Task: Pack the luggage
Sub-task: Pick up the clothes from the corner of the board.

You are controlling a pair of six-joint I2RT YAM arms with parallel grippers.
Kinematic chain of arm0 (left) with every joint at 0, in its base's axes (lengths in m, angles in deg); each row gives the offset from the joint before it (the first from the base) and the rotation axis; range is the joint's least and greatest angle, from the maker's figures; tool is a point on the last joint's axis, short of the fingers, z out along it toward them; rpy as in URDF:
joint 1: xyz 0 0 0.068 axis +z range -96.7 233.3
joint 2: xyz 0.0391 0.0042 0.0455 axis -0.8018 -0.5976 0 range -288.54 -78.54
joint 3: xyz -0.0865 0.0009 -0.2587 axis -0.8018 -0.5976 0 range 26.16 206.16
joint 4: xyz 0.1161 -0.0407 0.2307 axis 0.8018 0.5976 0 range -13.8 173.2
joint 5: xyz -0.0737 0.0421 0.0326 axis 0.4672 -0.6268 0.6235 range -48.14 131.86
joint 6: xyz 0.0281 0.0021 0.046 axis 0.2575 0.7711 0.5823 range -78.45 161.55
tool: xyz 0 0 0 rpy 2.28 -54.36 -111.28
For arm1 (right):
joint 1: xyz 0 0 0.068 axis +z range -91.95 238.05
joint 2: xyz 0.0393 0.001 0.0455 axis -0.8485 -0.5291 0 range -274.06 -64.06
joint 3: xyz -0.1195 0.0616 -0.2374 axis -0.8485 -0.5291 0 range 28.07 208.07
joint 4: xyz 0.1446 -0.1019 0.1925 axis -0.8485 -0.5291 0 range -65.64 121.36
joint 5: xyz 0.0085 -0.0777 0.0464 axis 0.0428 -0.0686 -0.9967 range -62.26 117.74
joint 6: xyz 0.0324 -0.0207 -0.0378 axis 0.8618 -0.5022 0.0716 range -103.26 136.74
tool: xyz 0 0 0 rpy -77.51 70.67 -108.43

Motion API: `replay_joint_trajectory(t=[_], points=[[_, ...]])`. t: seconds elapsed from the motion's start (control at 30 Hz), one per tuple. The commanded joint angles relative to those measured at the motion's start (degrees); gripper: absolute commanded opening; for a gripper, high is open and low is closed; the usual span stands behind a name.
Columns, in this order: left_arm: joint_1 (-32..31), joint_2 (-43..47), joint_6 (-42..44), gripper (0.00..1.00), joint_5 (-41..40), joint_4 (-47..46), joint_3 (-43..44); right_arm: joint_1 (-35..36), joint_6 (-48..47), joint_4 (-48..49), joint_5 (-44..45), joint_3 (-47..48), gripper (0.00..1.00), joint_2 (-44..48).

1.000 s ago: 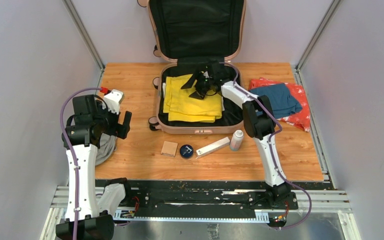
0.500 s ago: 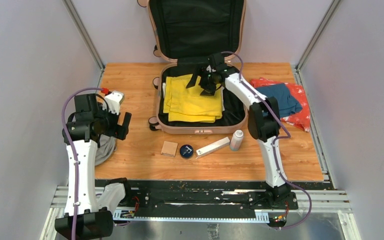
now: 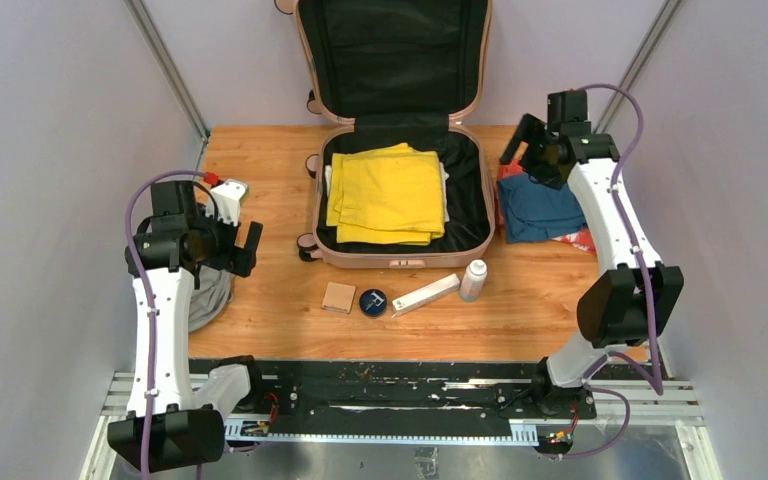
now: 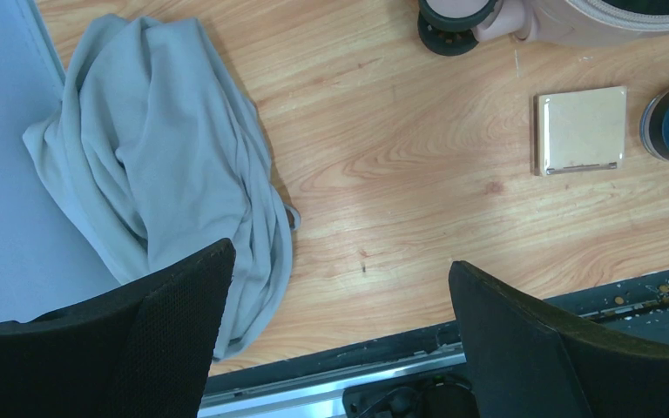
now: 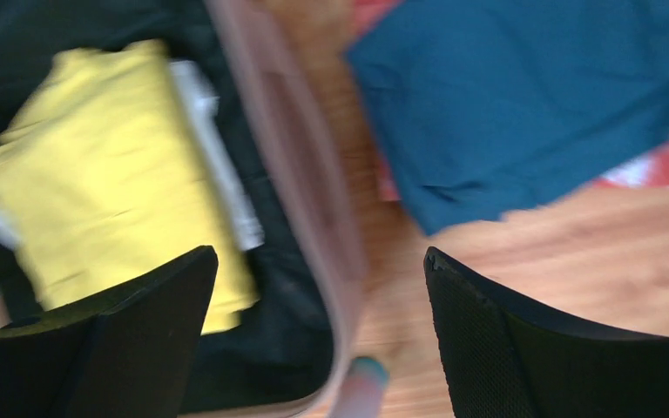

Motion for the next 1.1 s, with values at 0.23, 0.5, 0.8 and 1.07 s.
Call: replay_joint_trajectory(t=[0.23, 0.5, 0.8, 1.07], points=[[0.5, 0.9, -0.1, 1.0, 1.4, 1.2, 2.4, -6.5, -3.9, -9.1, 13.3, 8.5, 0.87, -18.7], [0.4, 1.2, -0.5, 1.0, 0.6, 1.1, 2.6, -6.4, -3.2, -12.5, 12.1, 22.1, 0.83, -32.8], [0.5, -0.9, -1.9, 1.0, 2.2, 1.1, 2.4, -5.1, -2.9, -13.1, 11.9, 27.9, 0.82, -40.8], [0.5, -2.1, -2.5, 1.0, 3.7, 1.1, 2.4, -3.7, -2.7, -13.3, 15.4, 25.2, 0.84, -43.7]])
